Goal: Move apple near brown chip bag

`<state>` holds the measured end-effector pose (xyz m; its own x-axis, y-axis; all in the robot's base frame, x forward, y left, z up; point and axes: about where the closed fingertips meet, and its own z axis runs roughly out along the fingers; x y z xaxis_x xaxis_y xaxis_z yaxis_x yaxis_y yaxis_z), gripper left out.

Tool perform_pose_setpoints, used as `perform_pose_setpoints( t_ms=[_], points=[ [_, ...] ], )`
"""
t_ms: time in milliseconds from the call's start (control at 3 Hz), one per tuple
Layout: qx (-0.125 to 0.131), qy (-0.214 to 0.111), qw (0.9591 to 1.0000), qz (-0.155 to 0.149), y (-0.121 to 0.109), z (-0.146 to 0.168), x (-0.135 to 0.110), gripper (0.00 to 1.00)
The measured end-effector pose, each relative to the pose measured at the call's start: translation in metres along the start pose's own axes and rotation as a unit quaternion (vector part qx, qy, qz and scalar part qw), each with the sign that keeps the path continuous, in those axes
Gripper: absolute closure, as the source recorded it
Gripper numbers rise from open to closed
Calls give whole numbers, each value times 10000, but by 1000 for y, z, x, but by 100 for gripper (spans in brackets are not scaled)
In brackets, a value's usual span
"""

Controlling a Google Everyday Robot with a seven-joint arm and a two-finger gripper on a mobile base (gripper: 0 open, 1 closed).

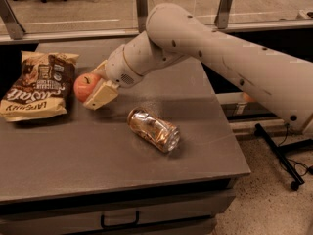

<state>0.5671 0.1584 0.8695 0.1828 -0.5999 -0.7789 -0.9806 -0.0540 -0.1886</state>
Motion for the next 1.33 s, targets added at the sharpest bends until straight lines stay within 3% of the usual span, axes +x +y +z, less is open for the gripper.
perform_pose_setpoints(
  t_ms=[1000, 1333],
  points=[
    [-14, 483, 9988, -56, -1, 40, 5, 12],
    [-1, 564, 9984, -36, -2, 36, 9, 0]
  ],
)
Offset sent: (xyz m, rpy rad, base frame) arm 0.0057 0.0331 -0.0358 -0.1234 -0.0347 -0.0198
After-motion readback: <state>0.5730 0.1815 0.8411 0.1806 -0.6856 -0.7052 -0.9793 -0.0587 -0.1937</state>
